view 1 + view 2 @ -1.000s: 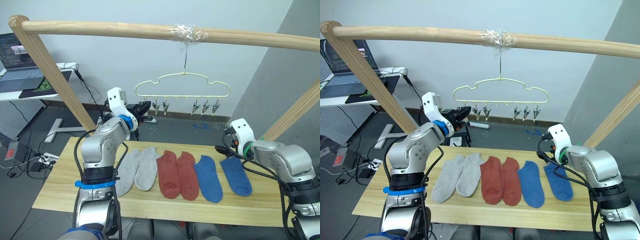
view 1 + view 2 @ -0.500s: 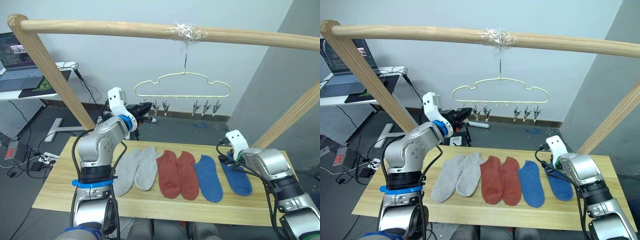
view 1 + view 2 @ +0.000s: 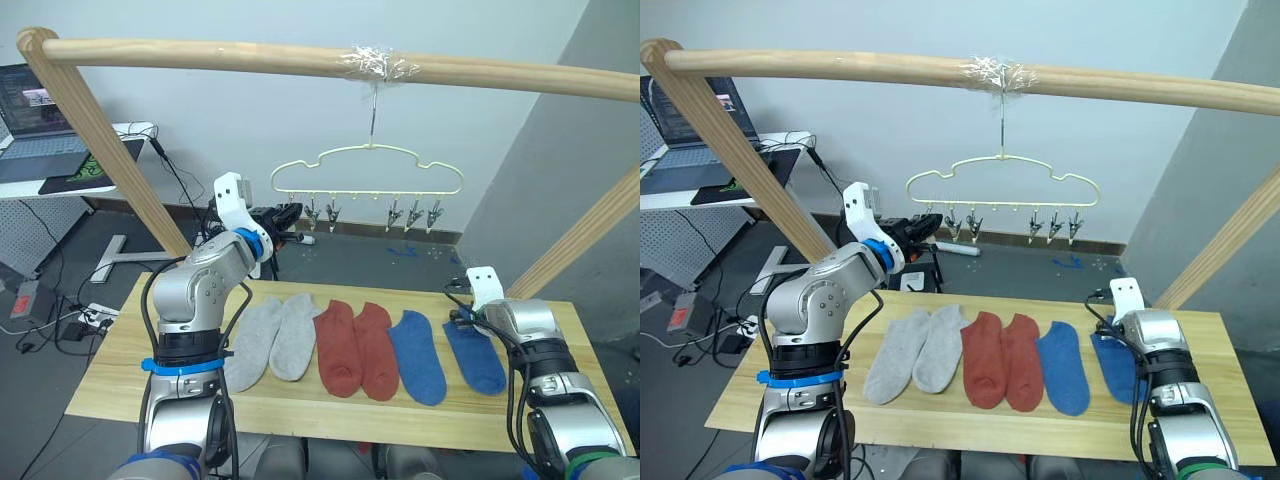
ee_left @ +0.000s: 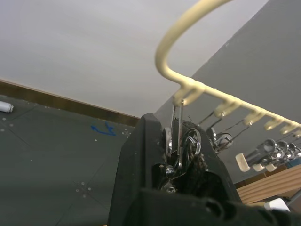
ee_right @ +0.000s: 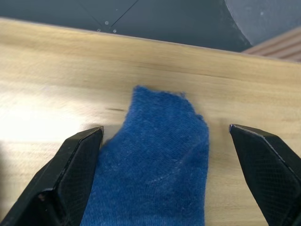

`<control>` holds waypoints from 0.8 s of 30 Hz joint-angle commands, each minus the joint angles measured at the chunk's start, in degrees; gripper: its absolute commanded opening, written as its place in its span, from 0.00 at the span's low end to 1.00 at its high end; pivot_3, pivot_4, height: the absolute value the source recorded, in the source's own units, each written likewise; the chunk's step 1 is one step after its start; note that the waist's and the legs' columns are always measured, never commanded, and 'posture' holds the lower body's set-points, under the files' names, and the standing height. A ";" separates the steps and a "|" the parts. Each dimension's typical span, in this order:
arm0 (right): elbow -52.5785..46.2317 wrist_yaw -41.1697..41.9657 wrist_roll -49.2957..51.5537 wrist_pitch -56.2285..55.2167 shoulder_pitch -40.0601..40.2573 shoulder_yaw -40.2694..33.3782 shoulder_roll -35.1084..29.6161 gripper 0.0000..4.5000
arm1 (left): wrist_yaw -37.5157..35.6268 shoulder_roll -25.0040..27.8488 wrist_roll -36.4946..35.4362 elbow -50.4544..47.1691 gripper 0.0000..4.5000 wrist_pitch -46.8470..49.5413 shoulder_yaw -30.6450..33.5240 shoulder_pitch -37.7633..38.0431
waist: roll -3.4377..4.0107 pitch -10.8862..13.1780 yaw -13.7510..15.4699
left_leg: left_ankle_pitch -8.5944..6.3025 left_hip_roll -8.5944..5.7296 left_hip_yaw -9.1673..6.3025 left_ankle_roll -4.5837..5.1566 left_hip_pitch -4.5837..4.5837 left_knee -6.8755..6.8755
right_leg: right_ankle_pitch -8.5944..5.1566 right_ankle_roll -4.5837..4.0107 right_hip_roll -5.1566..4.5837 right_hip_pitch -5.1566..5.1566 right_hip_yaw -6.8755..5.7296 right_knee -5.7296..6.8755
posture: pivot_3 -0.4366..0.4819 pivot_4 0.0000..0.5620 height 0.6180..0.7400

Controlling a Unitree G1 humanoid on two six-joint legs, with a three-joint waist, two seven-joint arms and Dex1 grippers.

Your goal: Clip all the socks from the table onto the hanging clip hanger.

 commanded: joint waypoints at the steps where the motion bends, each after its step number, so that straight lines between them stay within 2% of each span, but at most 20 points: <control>1: 1.35 -0.97 0.06 0.88 -0.60 -3.03 1.18 1.00 | -0.25 0.53 -1.70 -2.91 0.06 0.96 0.61 -1.05 | 0.00 0.00 -0.03 | 0.00 0.00 0.00 0.00 0.00 0.00 | 0.00 0.00 0.00 0.00 0.00 0.00 | 0.51 0.28 1.00; 6: -0.28 -1.32 -0.28 2.85 0.59 -4.58 2.43 1.00 | 0.52 1.46 -1.40 -3.37 0.06 2.17 0.66 -0.59 | 0.00 0.27 -0.12 | 0.00 0.01 -0.01 0.00 0.03 0.00 | 0.00 0.00 0.01 0.02 -0.01 0.01 | 0.51 0.34 1.00; 13: -6.77 -0.65 -0.66 7.11 3.19 -3.77 2.60 1.00 | 1.67 1.73 -2.74 -5.02 0.06 5.18 1.88 -0.44 | -0.23 2.61 -0.14 | -0.01 0.02 -0.04 0.01 0.05 0.00 | 0.00 0.00 0.01 0.07 -0.03 0.01 | 0.52 0.46 1.00; 19: -11.47 -0.76 -0.67 9.84 5.21 -3.78 3.04 1.00 | 2.63 1.81 -3.88 -6.11 0.06 7.32 3.27 -0.67 | -0.24 4.17 -0.18 | -0.01 0.06 -0.08 0.00 0.05 -0.03 | 0.00 0.00 0.01 0.05 -0.06 0.01 | 0.52 0.52 1.00; 22: -13.27 -0.91 -1.02 10.35 6.17 -3.37 3.15 0.87 | 3.65 1.29 -5.52 -5.95 0.06 8.07 5.14 -1.90 | -0.26 4.72 -0.19 | -0.01 0.06 -0.09 -0.01 0.05 -0.03 | -0.01 0.01 0.01 0.05 -0.06 0.01 | 0.52 0.53 1.00; 24: -14.10 -0.94 -1.08 10.73 6.56 -3.42 3.25 0.72 | 4.46 0.88 -7.06 -5.82 0.06 9.02 6.64 -2.78 | -0.34 5.07 -0.19 | -0.01 0.06 -0.08 -0.01 0.05 -0.03 | -0.01 0.02 0.01 0.04 -0.06 0.01 | 0.52 0.54 1.00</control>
